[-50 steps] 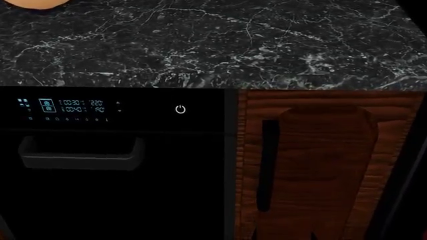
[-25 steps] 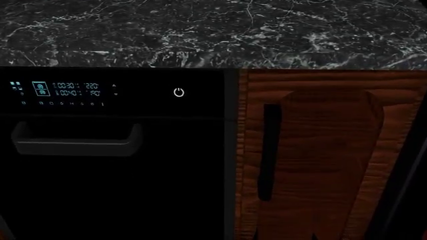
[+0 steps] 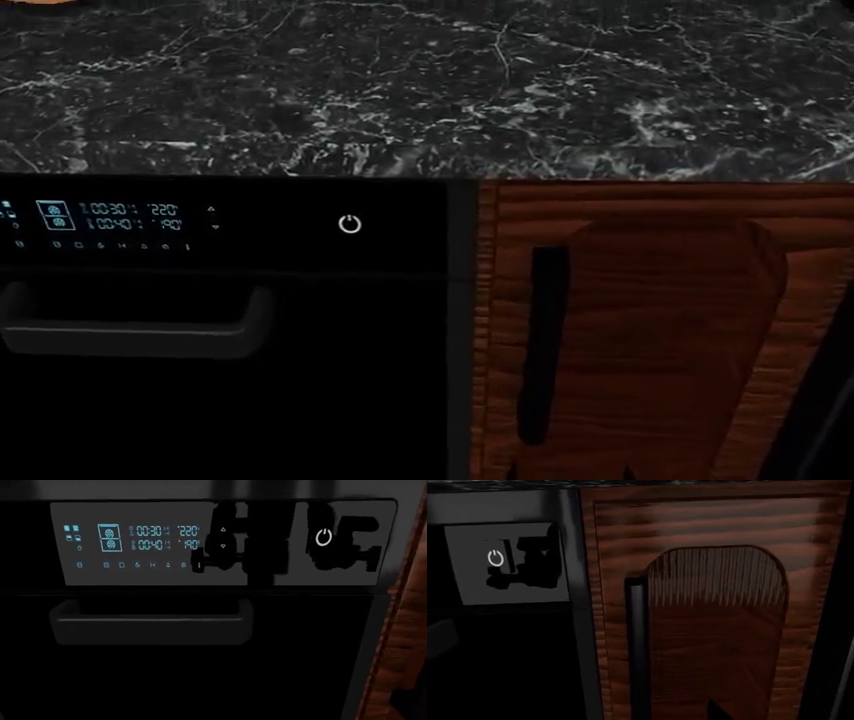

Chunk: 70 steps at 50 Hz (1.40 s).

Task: Open the dishwasher door

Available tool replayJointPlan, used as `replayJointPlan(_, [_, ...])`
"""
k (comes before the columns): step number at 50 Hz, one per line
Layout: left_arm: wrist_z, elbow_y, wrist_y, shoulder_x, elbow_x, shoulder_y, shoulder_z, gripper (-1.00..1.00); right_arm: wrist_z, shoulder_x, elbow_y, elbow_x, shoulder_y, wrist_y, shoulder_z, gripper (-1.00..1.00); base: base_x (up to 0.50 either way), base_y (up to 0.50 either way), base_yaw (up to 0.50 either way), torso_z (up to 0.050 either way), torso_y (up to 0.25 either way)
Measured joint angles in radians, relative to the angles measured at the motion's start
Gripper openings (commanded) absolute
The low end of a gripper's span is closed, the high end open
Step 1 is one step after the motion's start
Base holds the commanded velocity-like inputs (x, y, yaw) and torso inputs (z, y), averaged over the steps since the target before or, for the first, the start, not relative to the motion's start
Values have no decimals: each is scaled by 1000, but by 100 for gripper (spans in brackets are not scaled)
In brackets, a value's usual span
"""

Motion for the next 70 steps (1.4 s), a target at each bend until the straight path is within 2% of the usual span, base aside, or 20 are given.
replayJointPlan(20, [-11, 7, 3, -9, 0, -2, 13, 100, 10, 10, -6, 11, -3, -5, -7, 100, 296, 0, 0, 0, 0])
replayJointPlan(40, [-44, 43, -32, -40, 47, 10, 38, 100, 20, 18, -14, 28, -10, -17, -10, 100, 0, 0, 0, 0, 0])
replayJointPlan(51, [-78, 163, -215, -130, 231, 17, 114, 100, 24, 21, -20, 37, -11, -18, -14, 100, 0, 0, 0, 0, 0])
replayJointPlan(59, [-54, 226, -355, -223, 405, 3, 212, 100, 27, 23, -20, 43, -14, -23, -16, 100, 0, 0, 0, 0, 0])
replayJointPlan(70, [-3, 265, -474, -328, 590, -27, 320, 100, 34, 27, -25, 48, -20, -31, -18, 100, 0, 0, 0, 0, 0])
